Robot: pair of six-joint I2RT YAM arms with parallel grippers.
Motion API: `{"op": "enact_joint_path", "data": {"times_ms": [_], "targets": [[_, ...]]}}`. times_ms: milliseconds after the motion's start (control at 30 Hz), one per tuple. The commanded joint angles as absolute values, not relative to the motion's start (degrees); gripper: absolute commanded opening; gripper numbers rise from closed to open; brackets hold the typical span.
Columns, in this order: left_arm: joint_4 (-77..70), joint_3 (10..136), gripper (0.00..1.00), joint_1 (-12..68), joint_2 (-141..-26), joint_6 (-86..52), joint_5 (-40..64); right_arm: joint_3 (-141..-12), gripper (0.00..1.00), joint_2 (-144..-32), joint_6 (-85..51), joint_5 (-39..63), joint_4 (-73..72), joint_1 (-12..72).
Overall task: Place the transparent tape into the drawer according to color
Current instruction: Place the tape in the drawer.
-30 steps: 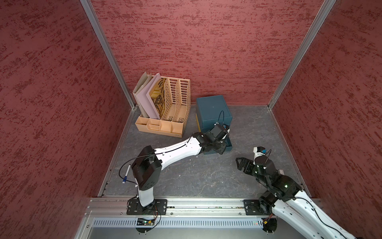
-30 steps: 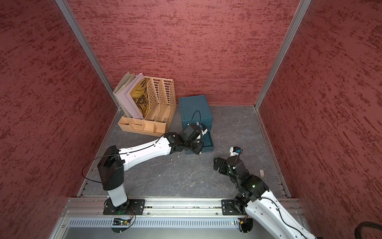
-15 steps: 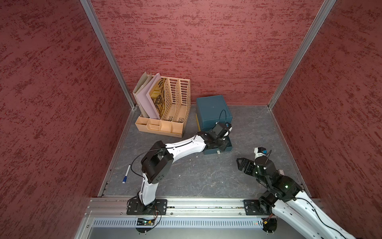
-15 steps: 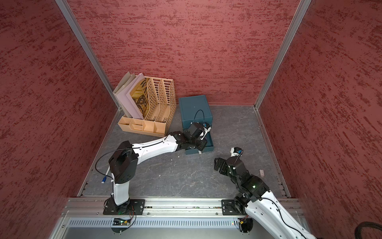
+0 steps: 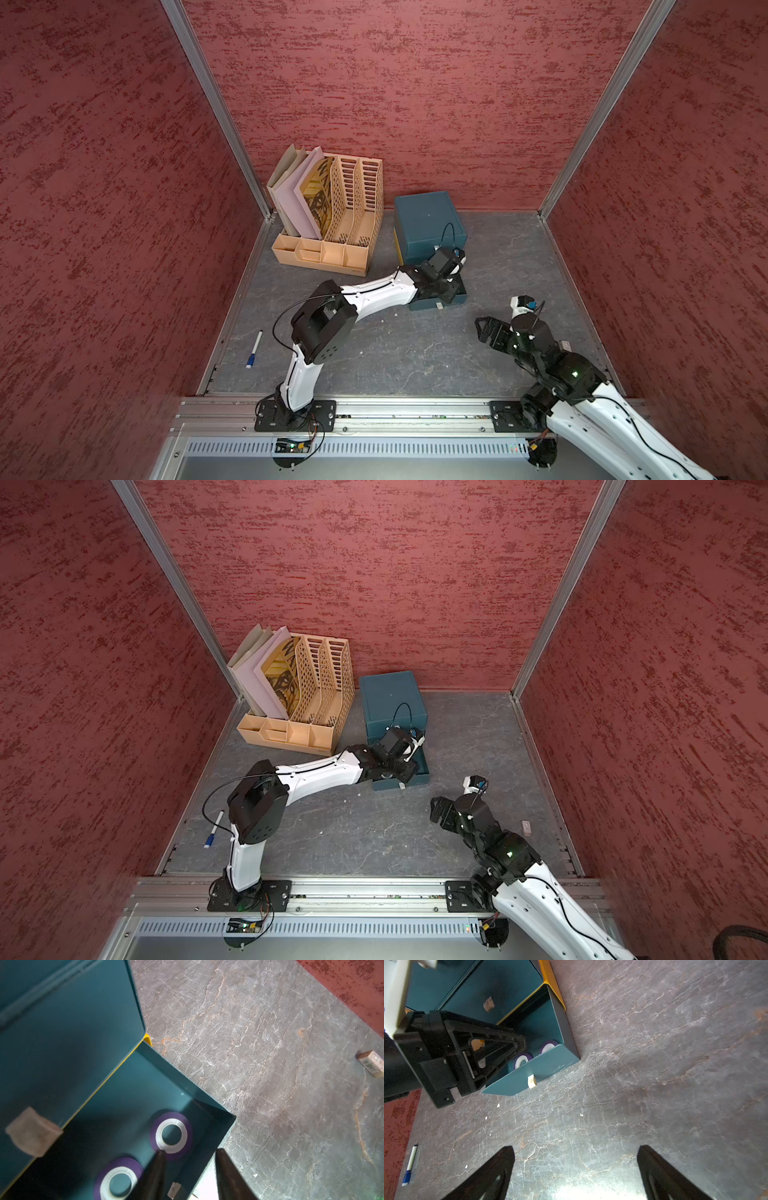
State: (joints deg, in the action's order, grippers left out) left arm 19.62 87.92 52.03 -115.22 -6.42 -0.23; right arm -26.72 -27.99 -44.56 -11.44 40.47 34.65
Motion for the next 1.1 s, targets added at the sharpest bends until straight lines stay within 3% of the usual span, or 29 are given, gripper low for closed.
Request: {"op": "enact_joint_path", "data": {"times_ms": [0, 300, 400, 733, 1067], "targets": [[19.2, 87.6, 0.54, 51.9, -115.4, -5.8, -0.8, -26.6, 0.98, -28.4, -44.6, -12.3, 39.7, 34.1], [18.9, 83.5, 0.85, 53.0, -106.7, -5.7, -2.7, -27.4, 0.98, -33.3, -42.6, -10.2, 36.2, 34.1], [19.0, 80.4, 1.0, 53.0, -101.9, -6.1, -3.9, -28.1, 0.98, -34.6, -41.7, -10.0, 35.6, 34.0], [23.7, 75.5, 1.0, 49.5, -87.6, -6.0, -7.4, -28.3, 0.98, -38.5, -41.1, -8.0, 31.9, 34.1], [31.9, 88.6, 1.0, 39.7, -89.4, -9.9, -5.7, -32.4, 0.98, -46.7, -37.1, -6.4, 28.9, 34.1]]}}
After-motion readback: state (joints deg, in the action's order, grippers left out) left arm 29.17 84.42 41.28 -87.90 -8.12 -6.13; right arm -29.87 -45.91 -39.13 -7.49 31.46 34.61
